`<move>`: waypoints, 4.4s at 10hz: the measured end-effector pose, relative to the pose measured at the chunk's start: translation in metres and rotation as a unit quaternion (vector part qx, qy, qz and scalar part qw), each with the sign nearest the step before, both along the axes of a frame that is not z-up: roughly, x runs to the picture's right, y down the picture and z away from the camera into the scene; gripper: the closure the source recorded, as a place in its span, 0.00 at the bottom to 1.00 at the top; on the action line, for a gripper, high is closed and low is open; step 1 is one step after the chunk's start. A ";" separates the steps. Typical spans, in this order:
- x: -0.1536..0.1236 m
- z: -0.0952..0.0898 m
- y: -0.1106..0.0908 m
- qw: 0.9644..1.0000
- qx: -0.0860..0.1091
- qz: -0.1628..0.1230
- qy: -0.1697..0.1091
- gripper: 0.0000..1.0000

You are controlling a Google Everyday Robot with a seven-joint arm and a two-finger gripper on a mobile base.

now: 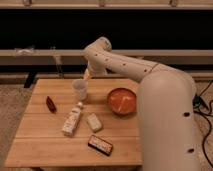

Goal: Drag the ceramic bowl in a circle

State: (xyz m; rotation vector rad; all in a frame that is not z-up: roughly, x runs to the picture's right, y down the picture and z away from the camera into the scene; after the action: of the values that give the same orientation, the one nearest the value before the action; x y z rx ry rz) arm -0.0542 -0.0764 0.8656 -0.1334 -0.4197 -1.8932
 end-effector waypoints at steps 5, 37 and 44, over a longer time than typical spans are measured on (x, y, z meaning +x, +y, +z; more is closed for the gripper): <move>0.044 0.016 0.026 0.998 -0.037 -0.018 0.045 0.20; 0.099 0.036 0.130 0.981 -0.098 0.047 0.161 1.00; -0.022 -0.008 0.144 0.997 -0.075 -0.008 0.034 1.00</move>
State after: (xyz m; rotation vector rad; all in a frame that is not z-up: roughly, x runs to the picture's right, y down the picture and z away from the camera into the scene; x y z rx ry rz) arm -0.0766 0.0680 0.8578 -0.3014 -0.5150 -1.8664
